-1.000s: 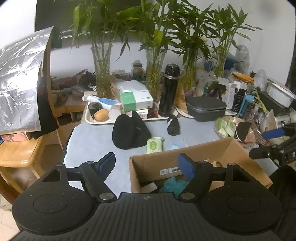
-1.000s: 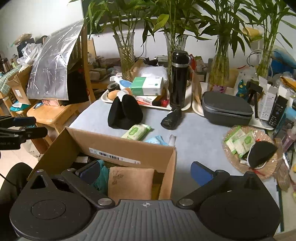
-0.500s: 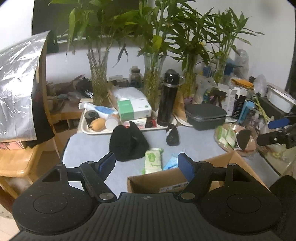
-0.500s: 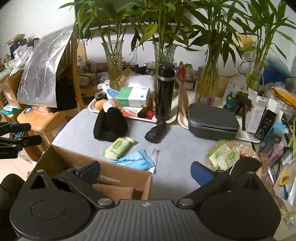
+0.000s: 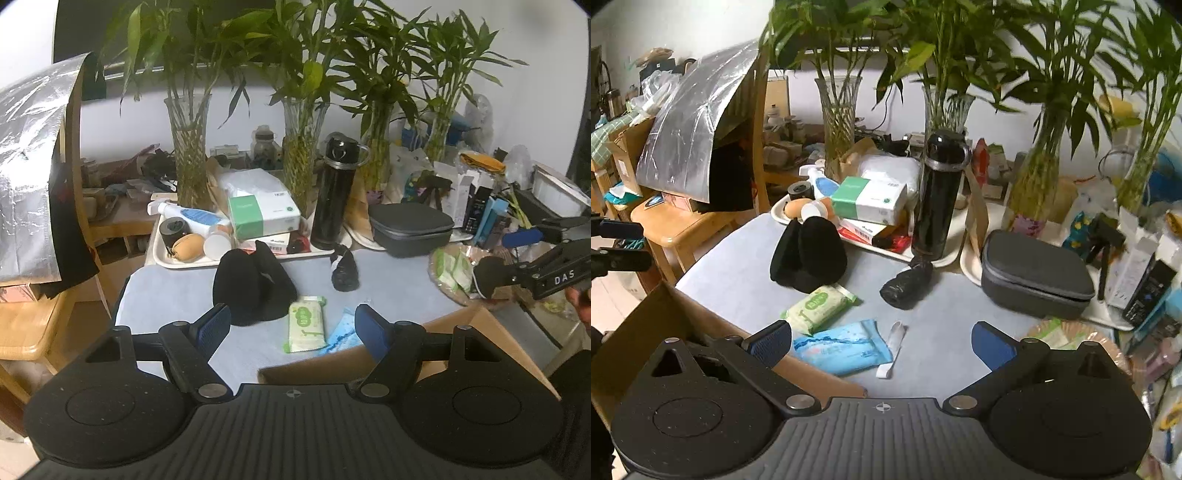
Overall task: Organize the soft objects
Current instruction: 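Move the left gripper over the table to the black knit hat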
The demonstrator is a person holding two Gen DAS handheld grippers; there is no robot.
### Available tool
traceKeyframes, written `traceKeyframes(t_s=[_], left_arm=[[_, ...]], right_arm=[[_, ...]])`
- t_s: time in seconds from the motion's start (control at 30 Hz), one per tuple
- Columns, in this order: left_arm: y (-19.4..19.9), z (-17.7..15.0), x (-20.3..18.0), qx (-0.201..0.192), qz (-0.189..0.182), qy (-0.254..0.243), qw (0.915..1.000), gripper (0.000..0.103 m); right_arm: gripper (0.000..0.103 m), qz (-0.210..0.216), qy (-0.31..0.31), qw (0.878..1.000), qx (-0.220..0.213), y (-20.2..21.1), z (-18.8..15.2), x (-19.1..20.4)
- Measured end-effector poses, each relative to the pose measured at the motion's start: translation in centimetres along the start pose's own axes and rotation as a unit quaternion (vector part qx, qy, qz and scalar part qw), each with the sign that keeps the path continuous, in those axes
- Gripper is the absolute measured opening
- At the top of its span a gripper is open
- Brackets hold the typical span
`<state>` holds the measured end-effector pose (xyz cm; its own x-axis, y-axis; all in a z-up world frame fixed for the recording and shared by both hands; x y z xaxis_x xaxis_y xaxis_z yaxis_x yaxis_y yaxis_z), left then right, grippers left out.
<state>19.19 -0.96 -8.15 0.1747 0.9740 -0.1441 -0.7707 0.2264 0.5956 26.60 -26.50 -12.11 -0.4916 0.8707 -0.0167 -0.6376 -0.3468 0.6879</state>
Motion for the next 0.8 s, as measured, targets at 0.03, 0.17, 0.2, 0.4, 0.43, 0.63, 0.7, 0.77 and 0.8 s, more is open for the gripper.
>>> traceKeyframes(t_s=[0.03, 0.17, 0.2, 0.4, 0.43, 0.63, 0.7, 0.77, 0.8], left_arm=[[-0.2, 0.1, 0.2, 0.0, 0.001, 0.0, 1.0, 0.074], [-1.4, 0.6, 0.9, 0.004, 0.0, 0.005, 1.0, 0.074], [-1.6, 0.8, 1.0, 0.006, -0.001, 0.006, 1.0, 0.074], [-3.5, 1.9, 1.6, 0.011, -0.008, 0.001, 0.9999, 0.074], [-3.9, 2.2, 1.7, 0.013, -0.01, 0.001, 0.9999, 0.074], [-7.2, 3.1, 2.9, 0.031, -0.008, 0.01, 0.9994, 0.074], [-8.1, 3.1, 3.3, 0.038, -0.011, 0.014, 0.9991, 0.074], [-8.9, 3.2, 3.8, 0.04, -0.027, 0.023, 0.9986, 0.074], [-9.5, 3.2, 4.1, 0.041, -0.031, 0.029, 0.9983, 0.074]], right_arm=[[0.103, 0.005, -0.007, 1.0, 0.002, -0.5, 0.0, -0.1], [0.103, 0.02, -0.02, 1.0, 0.005, -1.7, 0.2, -0.5], [0.103, 0.019, -0.02, 1.0, 0.007, -1.9, 0.3, -0.5], [0.103, 0.016, -0.006, 1.0, 0.016, -3.3, 1.0, -1.2], [0.103, 0.019, -0.006, 1.0, 0.015, -3.5, 1.1, -1.3], [0.103, 0.023, 0.001, 1.0, 0.01, -5.2, 1.0, -2.2], [0.103, 0.031, -0.005, 0.999, 0.009, -5.8, 0.7, -2.4], [0.103, 0.038, -0.015, 0.999, 0.001, -6.5, 0.4, -2.8], [0.103, 0.041, -0.023, 0.999, -0.004, -6.7, 0.4, -3.0]])
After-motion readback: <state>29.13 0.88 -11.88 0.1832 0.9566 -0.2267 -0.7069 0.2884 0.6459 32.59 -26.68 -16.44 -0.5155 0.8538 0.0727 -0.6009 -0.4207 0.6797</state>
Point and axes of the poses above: each gripper's, at about its wrist camera, not at the fingertips, and y roughly against the way its jaws point, x to its left, z to its top, the point moved 6 cm from there along -y, roughly the way its jaws point, and after that the axes turned 5 degrees about y, right-handed, at the moved point
